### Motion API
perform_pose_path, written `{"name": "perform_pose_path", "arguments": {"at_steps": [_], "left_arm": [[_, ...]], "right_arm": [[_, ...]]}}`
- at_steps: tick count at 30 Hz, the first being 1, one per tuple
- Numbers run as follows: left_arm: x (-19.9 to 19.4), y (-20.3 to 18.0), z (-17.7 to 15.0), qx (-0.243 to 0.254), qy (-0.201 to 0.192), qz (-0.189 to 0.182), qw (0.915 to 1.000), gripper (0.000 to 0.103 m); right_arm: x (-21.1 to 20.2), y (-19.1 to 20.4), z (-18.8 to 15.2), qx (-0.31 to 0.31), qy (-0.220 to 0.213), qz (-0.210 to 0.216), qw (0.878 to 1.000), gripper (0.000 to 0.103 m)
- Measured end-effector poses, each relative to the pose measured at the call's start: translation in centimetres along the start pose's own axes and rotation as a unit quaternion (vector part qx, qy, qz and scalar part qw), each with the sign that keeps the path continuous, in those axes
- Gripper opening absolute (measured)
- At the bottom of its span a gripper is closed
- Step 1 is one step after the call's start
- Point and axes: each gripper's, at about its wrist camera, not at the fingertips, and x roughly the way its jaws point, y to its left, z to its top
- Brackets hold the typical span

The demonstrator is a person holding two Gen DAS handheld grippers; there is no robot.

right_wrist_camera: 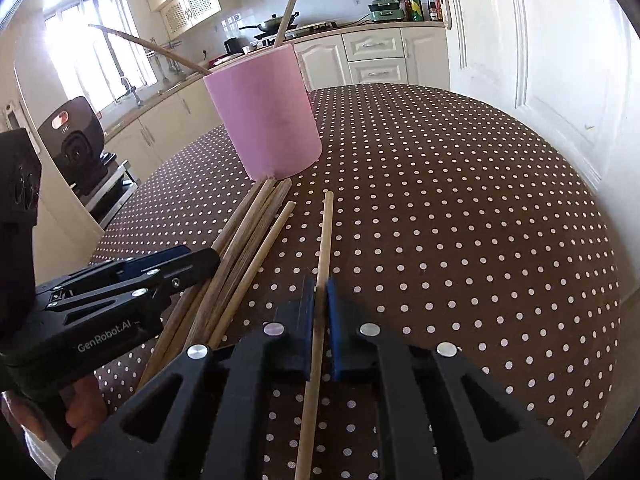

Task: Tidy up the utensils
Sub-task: 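Close the left tool on a chopstick while the right tool grasps another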

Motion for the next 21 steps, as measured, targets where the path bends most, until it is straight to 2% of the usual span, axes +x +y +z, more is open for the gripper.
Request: {"name": "perform_pose_path", "arguments": {"at_steps": [1, 2, 4, 7, 21], "left_arm": [[0.1, 0.0, 0.0, -0.002, 0.001, 0.001, 1.0, 0.031], [0.1, 0.0, 0.0, -0.003, 0.0, -0.002, 1.0, 0.022], [0.0, 0.4, -0.2, -0.013, 0.001, -0.03, 0.9995, 0.015], [-0.2, 0.9, -0.3, -0.023, 0.002, -0.05, 0.9985, 0.011], [-0.8, 3.5, -0.6, -0.055, -0.002, -0.062, 0.9966, 0.007]], "right_arm": [[-0.1, -0.1, -0.1, 0.0, 0.0, 0.0, 1.0, 0.006], [-0.2, 0.0, -0.1, 0.0, 0.0, 0.0, 1.0, 0.006], [-0.2, -0.1, -0.1, -0.001, 0.0, -0.001, 1.0, 0.006], [-0.3, 0.0, -0.1, 0.0, -0.001, 0.0, 1.0, 0.006], [-0.2, 0.1, 0.1, -0.004, 0.004, -0.005, 1.0, 0.006]]}}
